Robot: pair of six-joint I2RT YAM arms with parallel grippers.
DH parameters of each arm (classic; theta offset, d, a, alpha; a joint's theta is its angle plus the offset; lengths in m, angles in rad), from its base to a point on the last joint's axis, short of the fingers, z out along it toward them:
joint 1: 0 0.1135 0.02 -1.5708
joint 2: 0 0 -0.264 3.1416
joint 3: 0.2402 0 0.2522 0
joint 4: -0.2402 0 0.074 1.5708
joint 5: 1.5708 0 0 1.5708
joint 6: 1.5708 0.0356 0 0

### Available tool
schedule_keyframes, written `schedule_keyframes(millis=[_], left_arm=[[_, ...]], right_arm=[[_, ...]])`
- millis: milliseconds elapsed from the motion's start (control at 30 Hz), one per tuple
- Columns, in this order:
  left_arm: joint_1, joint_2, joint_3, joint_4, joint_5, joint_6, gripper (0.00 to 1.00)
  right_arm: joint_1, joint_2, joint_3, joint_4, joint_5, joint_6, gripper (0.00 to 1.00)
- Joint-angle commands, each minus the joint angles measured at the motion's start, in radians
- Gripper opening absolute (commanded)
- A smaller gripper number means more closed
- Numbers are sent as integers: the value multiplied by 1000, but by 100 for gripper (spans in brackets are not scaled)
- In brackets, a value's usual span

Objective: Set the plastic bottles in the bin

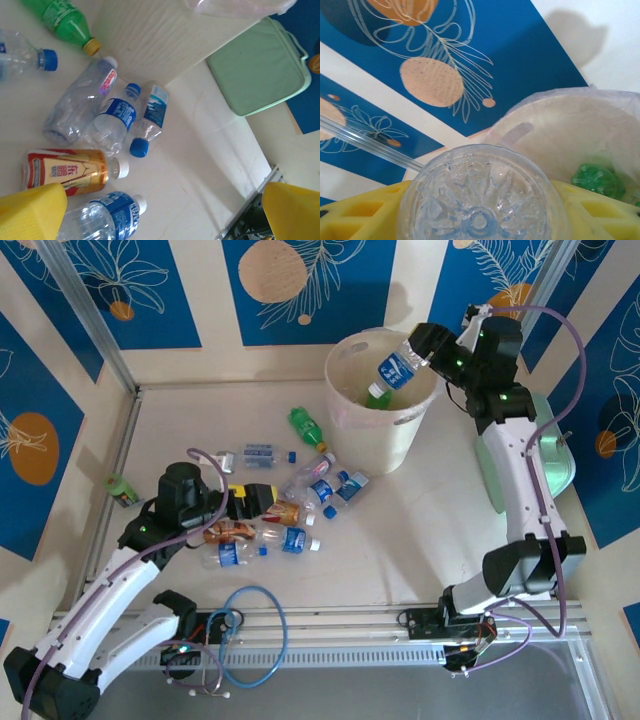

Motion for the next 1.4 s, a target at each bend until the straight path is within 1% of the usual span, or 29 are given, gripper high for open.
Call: schedule_keyframes(millis=[0,67,133,200,267,433,533,633,700,800,967,1100,1167,1233,1300,1367], left_arm=[[-8,-12,-14,-26,-47,-15,100],[-8,-10,-12,-26,-47,-19,100],[-8,-7,-9,-29,-47,-19,100],[-8,-3,-4,-34,-49,-19,100],[-8,0,1,-44,-64,-16,100],[-8,20,20,-107,-125,-4,100],[-8,30,37,-164,-177,3,100],[-8,29,53,-241,-281,0,100],[-8,29,74,-331,-403,-31,99],[-8,12,81,-419,-493,-81,99],[-8,0,75,-553,-535,-196,100],[-8,-34,72,-646,-584,-291,100],[-7,-58,71,-673,-584,-336,100],[-8,-83,63,-704,-562,-405,100],[-8,-125,36,-739,-504,-535,100],[-8,-185,-20,-724,-440,-652,100]], right_arm=[[-2,31,33,-1,19,-22,68],[-4,45,41,-11,15,-32,73],[-4,50,44,-12,7,-34,76],[-4,48,47,-13,1,-32,81],[-4,43,53,-20,0,-31,84],[5,-11,41,-31,-21,-23,85],[45,-87,0,-48,-17,-50,85],[112,-187,-73,-74,8,-94,84],[177,-265,-136,-95,30,-123,84],[293,-380,-237,-119,72,-150,84],[510,-509,-378,-152,184,-160,84],[662,-541,-458,-155,281,-137,84],[719,-537,-486,-155,315,-131,83],[766,-527,-504,-155,345,-129,83],[799,-515,-514,-159,373,-129,83],[808,-509,-520,-155,380,-127,83]])
